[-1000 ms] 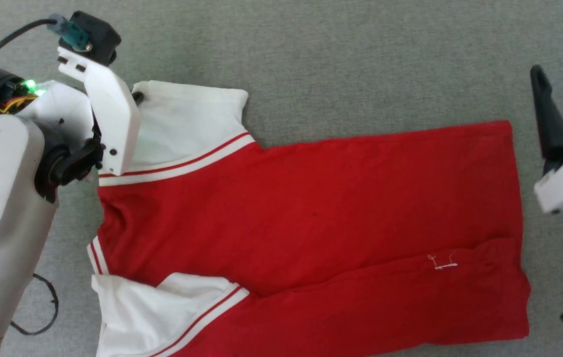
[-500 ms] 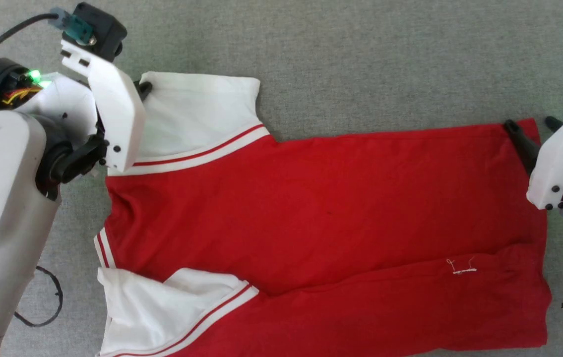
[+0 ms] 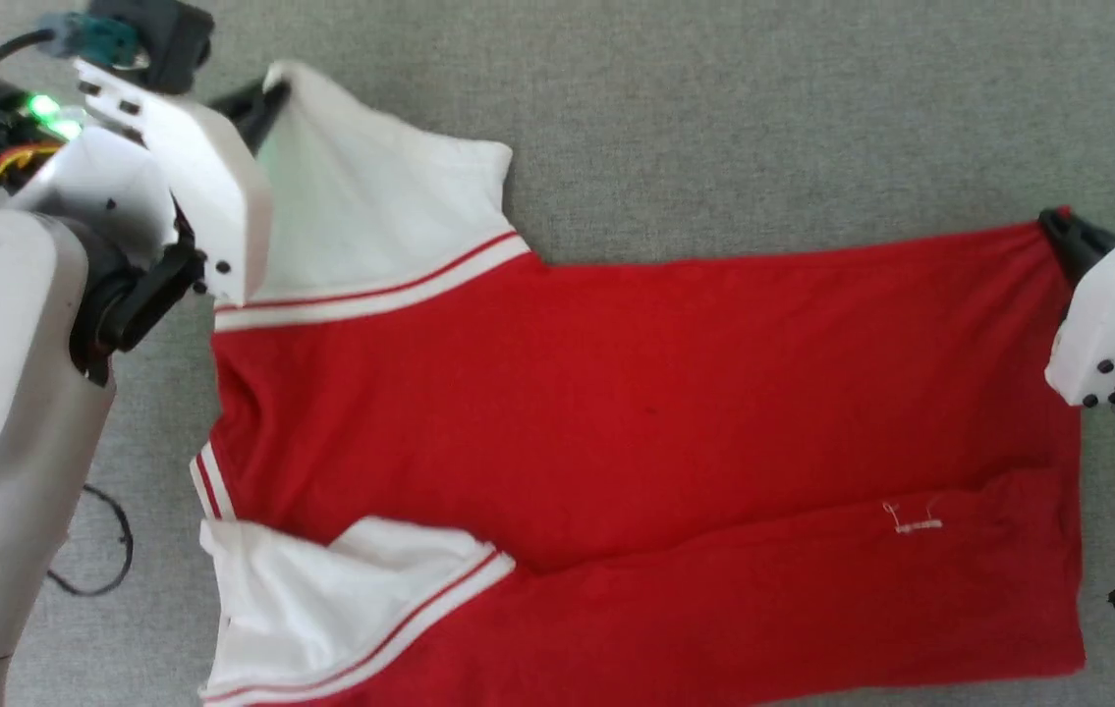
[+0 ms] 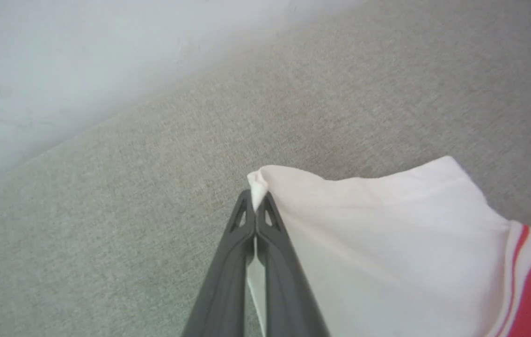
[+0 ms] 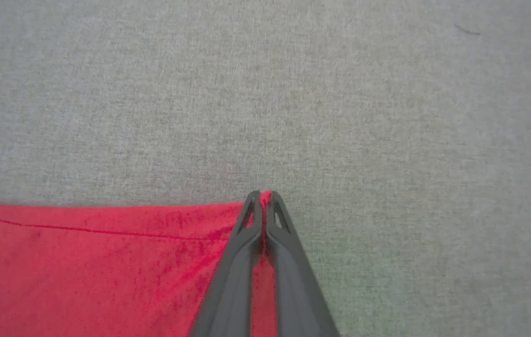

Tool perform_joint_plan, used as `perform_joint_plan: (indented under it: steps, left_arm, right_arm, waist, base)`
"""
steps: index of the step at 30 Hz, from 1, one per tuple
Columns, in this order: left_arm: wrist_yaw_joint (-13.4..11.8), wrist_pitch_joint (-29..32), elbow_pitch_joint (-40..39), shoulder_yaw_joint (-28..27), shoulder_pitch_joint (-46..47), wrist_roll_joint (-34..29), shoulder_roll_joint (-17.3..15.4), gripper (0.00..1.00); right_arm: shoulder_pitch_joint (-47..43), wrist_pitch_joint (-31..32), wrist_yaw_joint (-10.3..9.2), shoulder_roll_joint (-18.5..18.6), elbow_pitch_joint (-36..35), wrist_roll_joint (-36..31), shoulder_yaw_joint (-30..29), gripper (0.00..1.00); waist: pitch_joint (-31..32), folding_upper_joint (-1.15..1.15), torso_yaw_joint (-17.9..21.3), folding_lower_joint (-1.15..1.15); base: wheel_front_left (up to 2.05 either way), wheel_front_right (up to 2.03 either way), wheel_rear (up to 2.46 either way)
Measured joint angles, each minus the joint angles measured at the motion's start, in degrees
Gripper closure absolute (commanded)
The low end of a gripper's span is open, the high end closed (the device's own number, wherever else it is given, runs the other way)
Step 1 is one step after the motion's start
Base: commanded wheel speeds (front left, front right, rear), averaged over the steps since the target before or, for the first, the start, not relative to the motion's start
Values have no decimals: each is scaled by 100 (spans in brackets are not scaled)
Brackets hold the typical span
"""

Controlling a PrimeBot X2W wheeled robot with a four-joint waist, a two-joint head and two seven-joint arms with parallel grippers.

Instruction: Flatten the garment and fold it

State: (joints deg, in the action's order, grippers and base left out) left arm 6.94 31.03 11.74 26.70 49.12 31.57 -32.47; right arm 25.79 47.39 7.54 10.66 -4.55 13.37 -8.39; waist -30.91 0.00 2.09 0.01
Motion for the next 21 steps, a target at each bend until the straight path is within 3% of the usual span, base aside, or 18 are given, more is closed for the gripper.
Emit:
perform_joint_plan:
  steps: [8, 13, 21]
  left_arm:
    - [-76, -1397, -16, -275, -392, -24, 148, 100]
    - [-303, -1780, -535, -493, -1397, 174, 12, 100]
    - [-711, -1885, -1514, -766, -2979, 645, -146, 100]
  right_arm:
    - [-123, -861, 0, -51, 41, 127, -11, 100]
    - [-767, -1227, 0, -33, -32, 425, -77, 100]
    - [-1745, -1422, -1, -57, -221, 816, -272, 100]
  waist:
    - [403, 0, -2, 0]
    - [812, 0, -22, -1]
    - [1338, 0, -102, -2]
  base:
    - [0, 0, 0]
    - [0, 0, 0]
    - [0, 0, 0]
